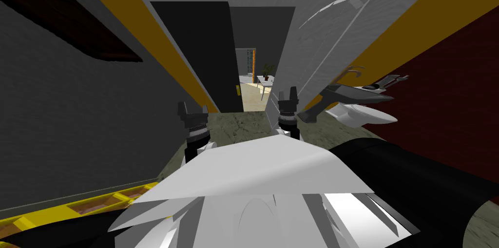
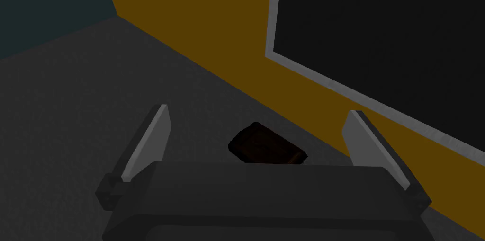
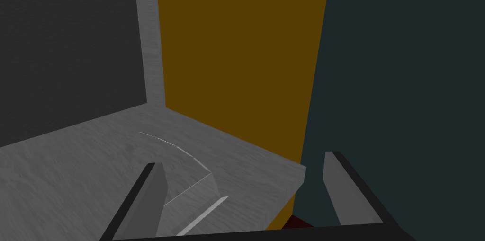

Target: Pull the door open

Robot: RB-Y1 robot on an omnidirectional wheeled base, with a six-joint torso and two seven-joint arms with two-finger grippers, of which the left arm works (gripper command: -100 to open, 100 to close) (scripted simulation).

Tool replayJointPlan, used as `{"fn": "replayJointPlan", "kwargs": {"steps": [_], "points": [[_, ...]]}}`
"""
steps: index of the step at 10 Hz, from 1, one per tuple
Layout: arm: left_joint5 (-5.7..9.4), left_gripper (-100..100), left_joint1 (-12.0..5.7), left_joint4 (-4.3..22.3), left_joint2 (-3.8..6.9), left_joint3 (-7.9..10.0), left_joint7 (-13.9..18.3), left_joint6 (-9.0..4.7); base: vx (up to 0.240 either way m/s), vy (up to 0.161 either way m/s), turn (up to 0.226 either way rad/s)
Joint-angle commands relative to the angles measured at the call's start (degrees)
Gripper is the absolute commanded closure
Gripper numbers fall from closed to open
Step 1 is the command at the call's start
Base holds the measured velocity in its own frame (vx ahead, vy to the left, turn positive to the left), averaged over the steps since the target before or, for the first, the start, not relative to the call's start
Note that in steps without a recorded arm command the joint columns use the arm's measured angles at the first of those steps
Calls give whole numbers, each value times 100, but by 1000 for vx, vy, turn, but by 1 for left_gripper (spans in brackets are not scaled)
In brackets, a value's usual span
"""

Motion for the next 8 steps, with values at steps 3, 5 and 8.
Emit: {"fn": "replayJointPlan", "kwargs": {"steps": [3, 5, 8], "points": [[-1, -100, -188, 378, 101, 16, -12, 75, 166, -12, -35], [-1, -100, -274, 552, 140, 23, -18, 109, 168, -19, -26], [-2, -100, -453, 911, 209, 38, -29, 180, 131, -19, -32]]}}
